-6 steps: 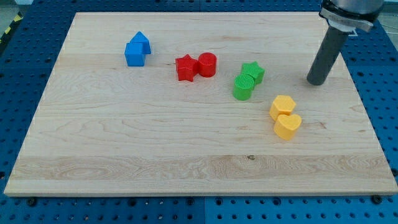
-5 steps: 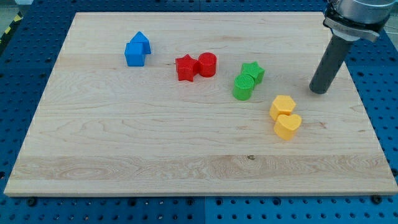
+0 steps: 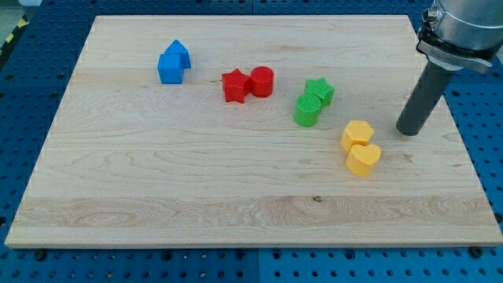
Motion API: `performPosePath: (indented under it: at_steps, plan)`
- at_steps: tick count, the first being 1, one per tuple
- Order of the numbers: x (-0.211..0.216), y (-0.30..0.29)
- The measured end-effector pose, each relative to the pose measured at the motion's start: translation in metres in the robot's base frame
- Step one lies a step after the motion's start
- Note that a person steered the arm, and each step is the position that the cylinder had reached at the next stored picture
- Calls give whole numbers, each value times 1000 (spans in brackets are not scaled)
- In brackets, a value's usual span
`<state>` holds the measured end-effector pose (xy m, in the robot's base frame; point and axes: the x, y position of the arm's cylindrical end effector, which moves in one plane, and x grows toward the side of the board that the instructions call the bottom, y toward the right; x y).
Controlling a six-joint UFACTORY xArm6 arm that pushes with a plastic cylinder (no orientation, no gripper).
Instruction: Separate yellow blocks from each other
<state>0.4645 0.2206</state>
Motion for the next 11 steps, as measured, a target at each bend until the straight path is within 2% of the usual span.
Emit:
performPosePath:
  at_steps: [2, 8, 11]
  plan:
    - [12, -35]
    - [23, -90]
    - [52, -105]
